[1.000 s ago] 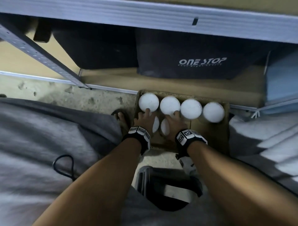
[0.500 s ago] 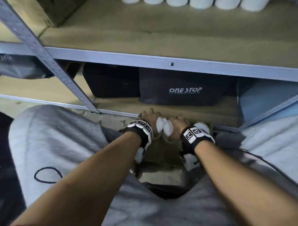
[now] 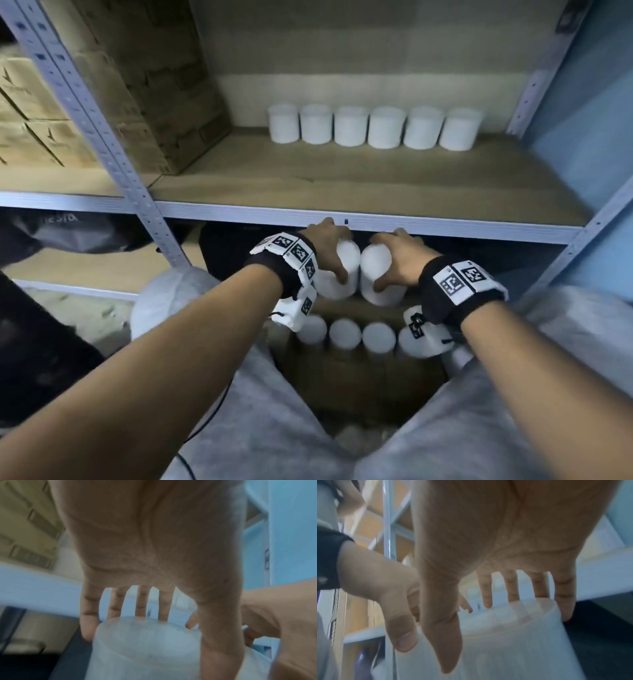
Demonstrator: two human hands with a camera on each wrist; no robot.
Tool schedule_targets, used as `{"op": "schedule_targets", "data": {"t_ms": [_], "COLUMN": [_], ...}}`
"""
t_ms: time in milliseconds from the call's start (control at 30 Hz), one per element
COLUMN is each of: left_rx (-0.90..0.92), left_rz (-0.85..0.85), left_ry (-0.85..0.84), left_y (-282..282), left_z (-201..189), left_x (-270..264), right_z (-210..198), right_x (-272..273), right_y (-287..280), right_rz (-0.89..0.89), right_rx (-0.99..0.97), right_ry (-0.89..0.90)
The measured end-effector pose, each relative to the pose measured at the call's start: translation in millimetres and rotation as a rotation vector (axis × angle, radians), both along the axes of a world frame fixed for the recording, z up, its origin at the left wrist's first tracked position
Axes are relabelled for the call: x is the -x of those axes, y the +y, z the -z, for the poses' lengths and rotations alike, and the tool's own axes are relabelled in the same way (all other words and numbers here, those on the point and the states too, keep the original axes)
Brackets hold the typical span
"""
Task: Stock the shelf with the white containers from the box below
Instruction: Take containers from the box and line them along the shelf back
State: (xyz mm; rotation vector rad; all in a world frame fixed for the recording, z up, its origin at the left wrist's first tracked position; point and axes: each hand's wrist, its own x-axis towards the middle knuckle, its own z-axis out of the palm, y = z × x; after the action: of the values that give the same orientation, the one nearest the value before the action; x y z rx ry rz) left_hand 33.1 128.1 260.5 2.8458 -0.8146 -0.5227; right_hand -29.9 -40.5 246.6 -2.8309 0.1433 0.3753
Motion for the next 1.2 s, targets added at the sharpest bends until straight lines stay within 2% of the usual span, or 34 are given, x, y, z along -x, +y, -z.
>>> {"op": "schedule_targets", "data": {"t_ms": [267,500,633,1000,1200], "left_rx": [0.141,0.225,0.225,0.245,0.247], "left_rz": [0.018,0.007,-0.006,-0.019,-0.005], "left_ry": [-0.091,-0.104,-0.160,-0.136,-0.097], "left_y": [-4,-20,-33,-66,-66], "left_z": [-69,-96,-99,-85,-83], "left_x": [-16,-33,-48,-89,-97], "right_z": [-68,-93,-96,-67,-64], "right_x": [-3,-19,-38,-85,-92], "right_y": [-18,-38,-48,-72,-74], "right_rz": [0.044,0.071,0.110,0.294,0.305], "right_rx": [-0.097,-0.133,-0.190,-0.312,-0.299], "right_ry": [-0.189,-0.272,-0.297,-0.379,-0.356]}}
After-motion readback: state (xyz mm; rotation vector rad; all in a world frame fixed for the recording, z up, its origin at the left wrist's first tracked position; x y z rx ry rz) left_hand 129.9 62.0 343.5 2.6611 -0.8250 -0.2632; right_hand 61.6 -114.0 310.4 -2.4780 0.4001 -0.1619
